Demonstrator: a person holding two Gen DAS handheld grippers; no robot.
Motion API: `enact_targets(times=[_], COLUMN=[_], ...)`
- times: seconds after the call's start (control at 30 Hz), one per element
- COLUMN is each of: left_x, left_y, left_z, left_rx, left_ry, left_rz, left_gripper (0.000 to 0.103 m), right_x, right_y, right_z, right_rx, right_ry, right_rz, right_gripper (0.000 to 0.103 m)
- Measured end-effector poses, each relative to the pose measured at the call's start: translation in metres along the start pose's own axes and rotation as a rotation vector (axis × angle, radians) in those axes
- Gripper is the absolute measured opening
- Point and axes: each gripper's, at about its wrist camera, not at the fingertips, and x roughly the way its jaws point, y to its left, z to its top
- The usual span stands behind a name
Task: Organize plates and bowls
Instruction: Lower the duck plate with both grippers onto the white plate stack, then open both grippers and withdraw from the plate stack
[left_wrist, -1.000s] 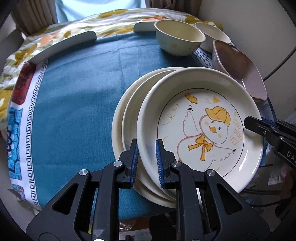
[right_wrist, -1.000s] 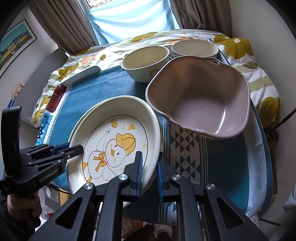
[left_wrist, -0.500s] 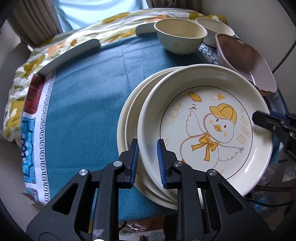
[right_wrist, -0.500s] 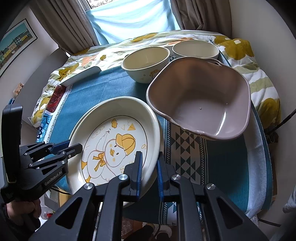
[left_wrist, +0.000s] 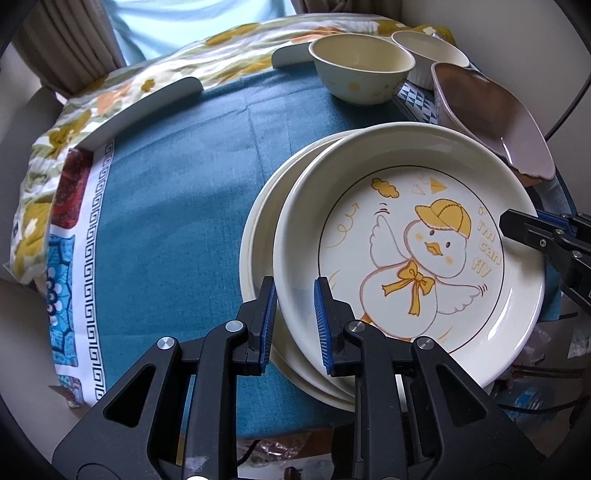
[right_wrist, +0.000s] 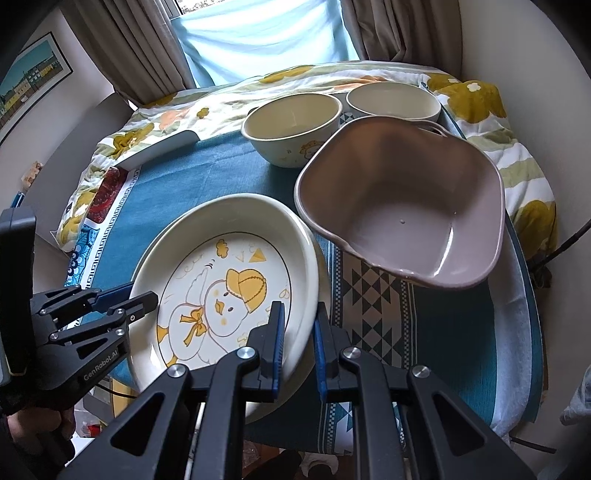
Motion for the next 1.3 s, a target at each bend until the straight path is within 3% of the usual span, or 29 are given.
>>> enact_targets(times=[0.3, 0.4, 0.47, 0.53, 0.57, 0.83, 1.03, 1.07, 1.13, 1.17, 1.2, 1.3], left_x=[-0.001, -0.007, -0.011, -0.01, -0.011, -0.027, -0.077, -0.087, -0.107, -0.116, -0.122, -0.132], left_y=[-0.006, -0.011, -0.013, -0.011, -0.009, -0.001, 0.005, 0.007, 0.007, 0.004, 0.002, -0.008], left_z=[0.0, 0.0, 0.001, 0.001, -0.001, 0.002, 0.02, 0.026, 0.038, 0.046, 0.053, 0.078], left_rx=[0.033, 0.066, 0.087, 0.07, 0.065, 0.04, 0.017, 0.011, 0.007, 0.011, 0.017, 0.047], left_ry=[-0.006, -0.031, -0.048, -0.043, -0.052, -0.075, -0.152, -0.173, -0.228, -0.258, -0.285, -0.334], left_rz=[0.033, 0.086, 0.122, 0.084, 0.083, 0.052, -0.02, -0.047, -0.105, -0.134, -0.161, -0.247], left_gripper=[0.019, 0.019, 0.029, 0.063, 0.065, 0.065, 0.066, 0.068, 0.088, 0.093, 0.1, 0.103], right_x=[0.002, 0.003, 0.004, 0.005, 0.005, -0.008, -0.062, -0.073, -0.09, -0.099, -0.108, -0.131], right_y=[0.001, 0.003, 0.004, 0.004, 0.005, 0.004, -0.003, -0.008, -0.016, -0.021, -0.027, -0.049], right_z=[0.002, 0.003, 0.004, 0.004, 0.003, 0.006, 0.011, 0.012, 0.015, 0.016, 0.017, 0.019], right_rx=[0.002, 0.0, -0.002, 0.0, 0.0, 0.002, 0.001, 0.009, 0.027, 0.037, 0.052, 0.111], right_ry=[0.004, 0.005, 0.008, 0.01, 0.011, -0.01, -0.075, -0.084, -0.104, -0.117, -0.141, -0.218], right_rz=[-0.017, -0.02, -0.027, -0.017, -0.018, -0.001, 0.039, 0.047, 0.03, 0.014, 0.002, -0.012], right_gripper=[0.014, 0.014, 0.014, 0.014, 0.014, 0.014, 0.014, 0.016, 0.052, 0.094, 0.103, 0.103])
